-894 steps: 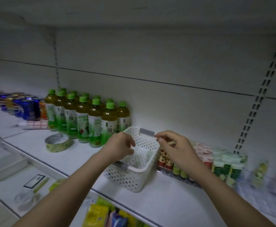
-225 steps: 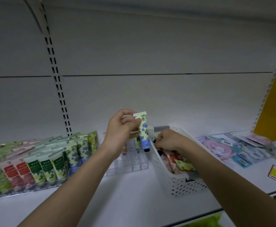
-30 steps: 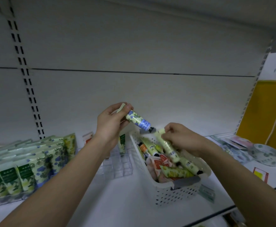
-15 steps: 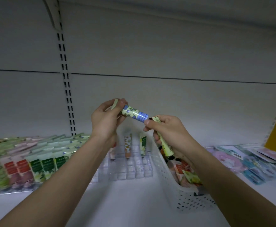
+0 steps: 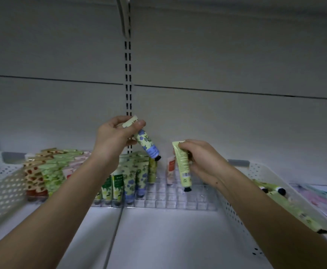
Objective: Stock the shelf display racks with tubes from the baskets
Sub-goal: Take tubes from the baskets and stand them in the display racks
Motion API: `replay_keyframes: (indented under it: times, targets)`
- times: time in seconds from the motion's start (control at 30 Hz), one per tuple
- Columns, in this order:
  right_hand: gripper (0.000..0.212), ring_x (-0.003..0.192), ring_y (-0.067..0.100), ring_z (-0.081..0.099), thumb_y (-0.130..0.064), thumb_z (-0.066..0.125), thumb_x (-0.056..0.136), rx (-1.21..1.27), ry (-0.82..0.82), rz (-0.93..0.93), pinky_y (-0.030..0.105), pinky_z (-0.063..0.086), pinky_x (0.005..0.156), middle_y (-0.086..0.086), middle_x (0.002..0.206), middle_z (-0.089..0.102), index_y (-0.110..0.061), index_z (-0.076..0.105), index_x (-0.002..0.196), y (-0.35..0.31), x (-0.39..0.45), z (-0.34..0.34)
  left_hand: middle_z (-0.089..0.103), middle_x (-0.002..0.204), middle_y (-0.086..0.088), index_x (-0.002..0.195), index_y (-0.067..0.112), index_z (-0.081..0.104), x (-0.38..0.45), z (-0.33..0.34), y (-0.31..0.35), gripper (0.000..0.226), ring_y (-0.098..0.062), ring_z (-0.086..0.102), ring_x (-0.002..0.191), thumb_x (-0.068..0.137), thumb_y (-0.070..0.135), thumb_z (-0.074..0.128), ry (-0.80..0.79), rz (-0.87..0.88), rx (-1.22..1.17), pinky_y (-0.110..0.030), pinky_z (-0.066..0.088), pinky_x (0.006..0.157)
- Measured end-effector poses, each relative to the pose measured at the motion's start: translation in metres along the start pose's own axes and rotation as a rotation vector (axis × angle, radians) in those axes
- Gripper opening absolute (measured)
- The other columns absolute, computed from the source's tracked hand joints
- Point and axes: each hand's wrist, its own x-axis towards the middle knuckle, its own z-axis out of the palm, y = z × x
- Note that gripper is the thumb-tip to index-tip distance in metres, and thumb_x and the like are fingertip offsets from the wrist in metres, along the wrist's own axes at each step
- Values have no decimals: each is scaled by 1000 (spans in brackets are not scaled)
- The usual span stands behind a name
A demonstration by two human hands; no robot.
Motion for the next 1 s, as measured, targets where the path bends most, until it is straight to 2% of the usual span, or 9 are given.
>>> replay_keyframes:
  times: [0.1,0.2,0.3,0.4,0.53,0.7,0.8,0.9,1.0]
  targets:
    - [22,67,18,60,-18,61,95,-246,3,-67,25,49,56,11,77,60,4,65,89,3,4,3,75,94,-10,97,13,65,-2,-16,0,25,-18,71,76,77,20,80,-46,-10,49,-33,57,70]
    - [23,62,15,52,-25,61,96,-454,17,-150,26,39,55,10,78,60,-4,69,95,1,8,0,76,91,-8,96,10,67,-5,-28,4,21,-15,72,76,80,19,76,-88,7,67,-25,55,63]
    - [18,48,11,49,-21,48,103,-376,-23,-105,22,35,41,9,87,73,-12,63,99,1,13,1,76,89,-6,98,10,70,-9,-35,9,30,-15,71,75,73,25,78,-105,19,82,-22,55,62]
    - [22,43,7,44,-24,37,106,-381,-22,-45,22,34,39,6,88,69,-11,56,106,4,16,7,75,87,-8,96,11,73,-13,-37,8,26,-16,70,73,73,21,80,-120,14,144,-25,59,67]
    - [29,56,10,49,-47,49,99,-599,-71,-67,23,40,45,-2,89,65,-22,54,114,11,13,14,75,83,-5,87,13,76,-22,-35,2,10,-19,71,73,77,14,77,-190,-7,259,-32,61,70]
    - [28,44,5,54,-11,40,98,-805,-162,-118,22,42,44,6,78,59,-19,54,121,12,15,15,76,88,4,89,18,78,-29,-37,-1,9,-11,72,81,81,20,75,-241,34,418,-26,60,70]
    - [36,58,11,66,1,34,97,-927,-151,-210,22,54,58,13,88,63,-9,67,102,10,13,13,75,83,14,87,25,78,-35,-38,-5,8,1,69,77,80,23,76,-214,119,559,-8,51,66]
    - [37,69,21,71,3,40,95,-861,-71,-289,40,59,76,11,90,64,-12,70,80,9,14,12,73,76,16,83,28,77,-42,-37,-12,7,5,67,71,78,23,79,-167,183,630,-5,48,64]
    - [30,71,16,68,-4,45,96,-969,-116,-318,22,56,62,-2,95,61,-20,68,84,15,12,13,71,76,19,86,25,78,-49,-35,-21,10,9,64,70,77,23,79,-122,236,667,-4,46,63]
